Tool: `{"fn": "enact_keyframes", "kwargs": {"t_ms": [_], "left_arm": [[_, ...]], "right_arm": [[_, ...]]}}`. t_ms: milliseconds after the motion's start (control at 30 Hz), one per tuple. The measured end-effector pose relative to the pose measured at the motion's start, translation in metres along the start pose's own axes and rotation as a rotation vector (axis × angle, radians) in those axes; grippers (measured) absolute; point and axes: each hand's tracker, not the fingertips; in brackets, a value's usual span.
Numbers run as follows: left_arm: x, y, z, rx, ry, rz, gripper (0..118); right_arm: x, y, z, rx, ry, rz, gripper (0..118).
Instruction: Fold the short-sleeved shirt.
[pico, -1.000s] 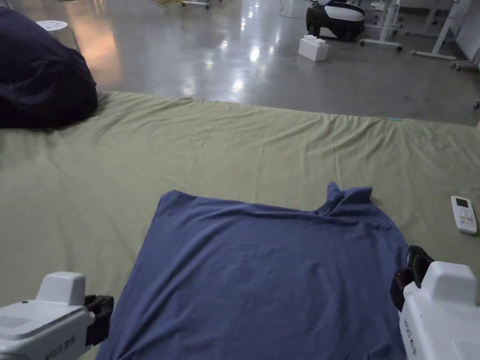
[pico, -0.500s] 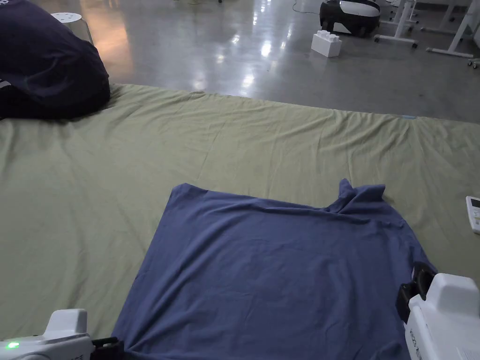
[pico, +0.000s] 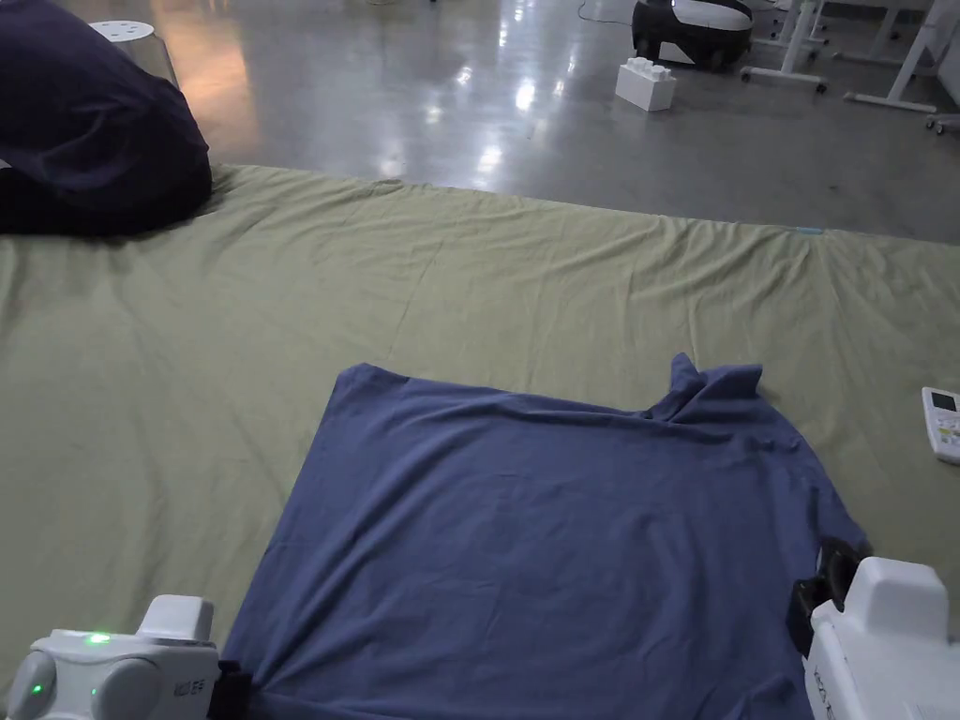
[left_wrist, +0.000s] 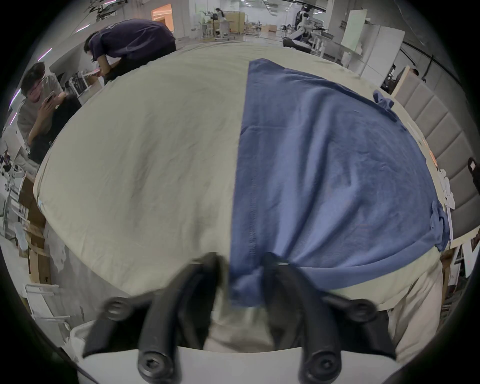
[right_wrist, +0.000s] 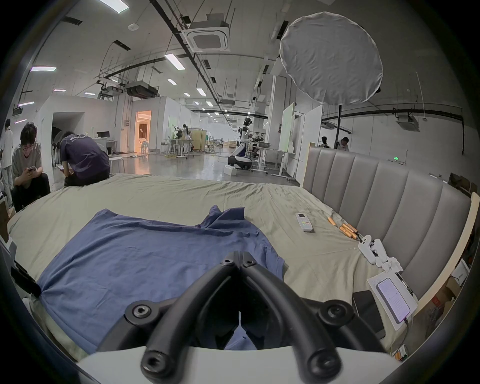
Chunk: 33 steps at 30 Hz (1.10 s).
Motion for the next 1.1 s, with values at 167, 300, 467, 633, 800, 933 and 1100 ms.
{"fn": "enact_keyframes", "kwargs": {"t_ms": [167, 300, 467, 633, 800, 933, 1100], "left_arm": [[0.006, 0.004, 0.001, -0.014, -0.019, -0.046, 8], [0.001, 0.003, 0.009, 0.005, -0.030, -0.021, 7], [0.000, 0.001, 0.013, 0.022, -0.027, -0.020, 7], [0.000, 0.001, 0.017, 0.038, -0.016, -0.022, 7], [0.001, 0.000, 0.018, 0.038, -0.012, -0.026, 7], [0.000, -0.002, 0.014, 0.035, -0.016, -0.022, 7], [-0.001, -0.003, 0.016, 0.043, -0.025, -0.005, 7]], "right_arm": [[0.013, -0.005, 0.005, -0.032, 0.003, -0.003, 0], [0.043, -0.005, 0.006, -0.159, 0.021, -0.040, 0], [0.083, -0.031, -0.001, -0.507, 0.057, -0.022, 56], [0.093, -0.077, 0.006, -0.657, 0.048, -0.008, 70], [0.082, -0.109, -0.004, -0.771, 0.102, -0.079, 69], [0.066, -0.115, -0.009, -0.770, 0.100, -0.051, 23], [0.057, -0.103, -0.011, -0.773, 0.116, 0.021, 6]]}}
